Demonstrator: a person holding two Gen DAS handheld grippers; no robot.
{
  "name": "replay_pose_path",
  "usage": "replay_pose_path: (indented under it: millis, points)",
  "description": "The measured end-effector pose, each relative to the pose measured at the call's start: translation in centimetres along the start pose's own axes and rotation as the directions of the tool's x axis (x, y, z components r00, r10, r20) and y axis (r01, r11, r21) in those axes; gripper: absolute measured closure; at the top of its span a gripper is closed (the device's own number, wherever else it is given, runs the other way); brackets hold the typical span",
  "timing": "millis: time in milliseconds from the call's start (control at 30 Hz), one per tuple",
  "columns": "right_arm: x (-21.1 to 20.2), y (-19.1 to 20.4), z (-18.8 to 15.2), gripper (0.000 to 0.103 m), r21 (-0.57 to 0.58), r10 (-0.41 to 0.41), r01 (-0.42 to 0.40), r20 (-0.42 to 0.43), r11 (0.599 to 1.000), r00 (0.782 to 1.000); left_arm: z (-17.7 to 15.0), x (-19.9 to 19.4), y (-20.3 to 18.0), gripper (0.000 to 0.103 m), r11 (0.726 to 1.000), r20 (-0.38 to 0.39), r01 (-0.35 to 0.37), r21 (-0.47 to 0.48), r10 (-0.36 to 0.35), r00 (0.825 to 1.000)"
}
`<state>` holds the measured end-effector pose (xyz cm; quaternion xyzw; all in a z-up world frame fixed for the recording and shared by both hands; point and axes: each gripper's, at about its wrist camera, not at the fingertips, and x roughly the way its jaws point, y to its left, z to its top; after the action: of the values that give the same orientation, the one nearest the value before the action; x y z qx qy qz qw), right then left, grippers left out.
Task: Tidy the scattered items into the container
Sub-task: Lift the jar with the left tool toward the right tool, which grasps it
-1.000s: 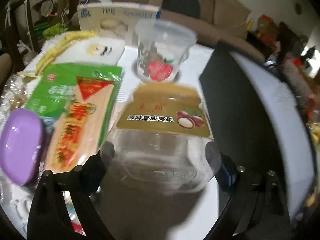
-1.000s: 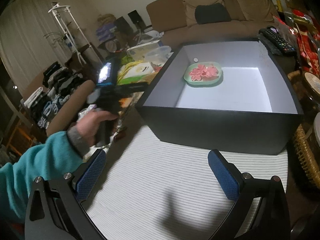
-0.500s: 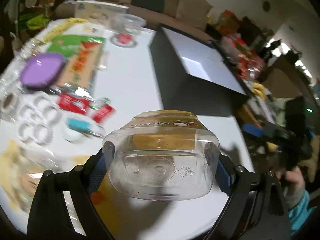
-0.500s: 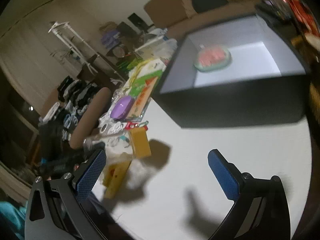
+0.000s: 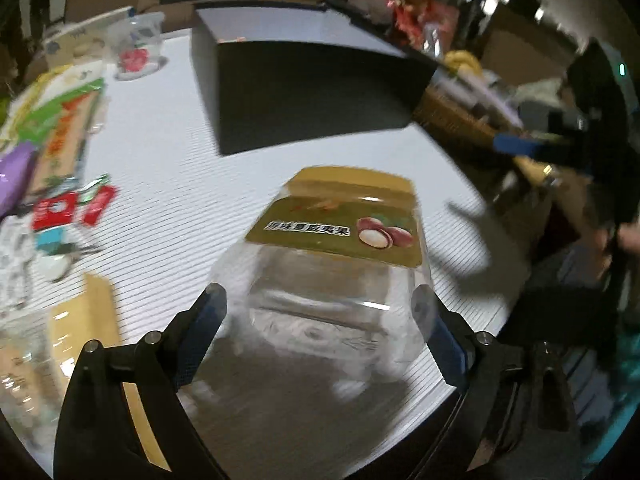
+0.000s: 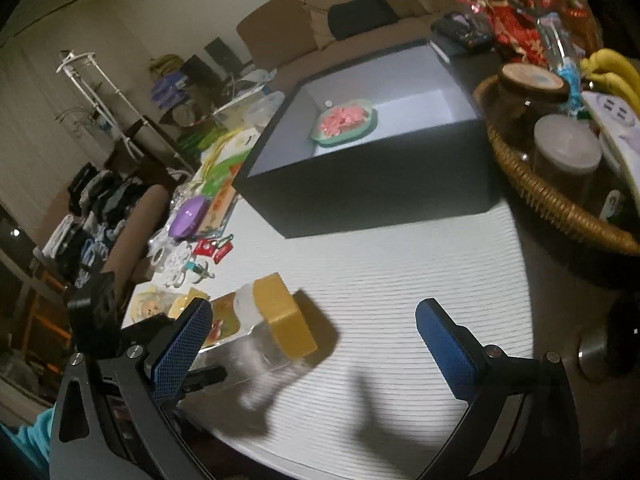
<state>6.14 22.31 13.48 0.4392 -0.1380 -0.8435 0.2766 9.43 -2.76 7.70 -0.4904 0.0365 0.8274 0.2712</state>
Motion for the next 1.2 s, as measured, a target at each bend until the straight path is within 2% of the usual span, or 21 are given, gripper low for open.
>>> replay_pose_path:
  millis: [100, 200, 333, 433, 500, 567, 600, 667, 767, 1000, 1200]
  points:
    - [1.2, 1.0, 0.1, 0.000, -0.024, 0.039, -0.040, -0.034, 0.999, 0.999, -1.5, -1.2, 0.8, 0.009, 0.997, -0.012, -0.075, -0.008, 0.075, 0.997]
    - [2.8, 2.1, 0.0, 0.000, -0.045, 0.070, -0.073, -0.076, 0.996, 0.995, -3.1, -2.7, 1.7, 0.007, 0.992, -0.007, -0.118, -0.040, 0.117, 0.993]
    - [4.4, 3.5, -1.2, 0.000, -0.062, 0.108, -0.117, -0.134, 0.991, 0.985, -4.8, -3.8, 2.4, 0.007, 0.993, -0.008, -0.081, -0.082, 0.081, 0.997]
    - [4.9, 4.5, -2.0, 0.000, -0.094, 0.111, -0.127, -0.163, 0.987, 0.980, -5.2, -3.7, 1.6, 0.009, 0.998, -0.008, -0.038, -0.056, 0.038, 0.999]
    - [5.3, 4.6, -2.1, 0.001, -0.105, 0.099, -0.118, -0.170, 0.987, 0.981, -5.2, -2.9, 0.8, 0.014, 0.999, -0.030, -0.018, -0.048, 0.017, 0.999]
    - [5.6, 4.4, -2.0, 0.011, -0.095, 0.111, -0.129, -0.174, 0.987, 0.978, -5.2, -2.3, -0.1, 0.024, 0.999, -0.040, 0.018, -0.048, -0.020, 0.999]
    - [5.7, 4.3, -2.1, 0.016, -0.090, 0.126, -0.144, -0.174, 0.986, 0.977, -5.2, -2.1, -0.6, 0.027, 0.999, -0.033, 0.022, -0.036, -0.023, 0.999]
    - [6.3, 4.2, -2.3, 0.031, -0.089, 0.143, -0.162, -0.194, 0.983, 0.971, -5.0, -1.5, -1.1, 0.040, 1.000, -0.040, 0.003, -0.023, -0.004, 0.999]
    - [7.7, 4.4, -3.1, 0.039, -0.107, 0.147, -0.180, -0.261, 0.978, 0.954, -4.5, -0.5, -0.6, 0.042, 0.999, -0.046, -0.007, -0.046, 0.005, 0.999]
    - [8.3, 6.4, -5.1, 0.042, -0.260, 0.144, -0.246, -0.356, 0.934, 0.923, -3.9, -0.7, 1.2, 0.042, 1.000, -0.051, -0.018, 0.008, 0.018, 0.999]
    - [9.7, 8.2, -6.0, 0.044, -0.436, 0.059, -0.239, -0.387, 0.867, 0.920, -2.6, 0.5, 2.5, 0.041, 0.998, -0.098, -0.001, 0.071, 0.008, 0.995]
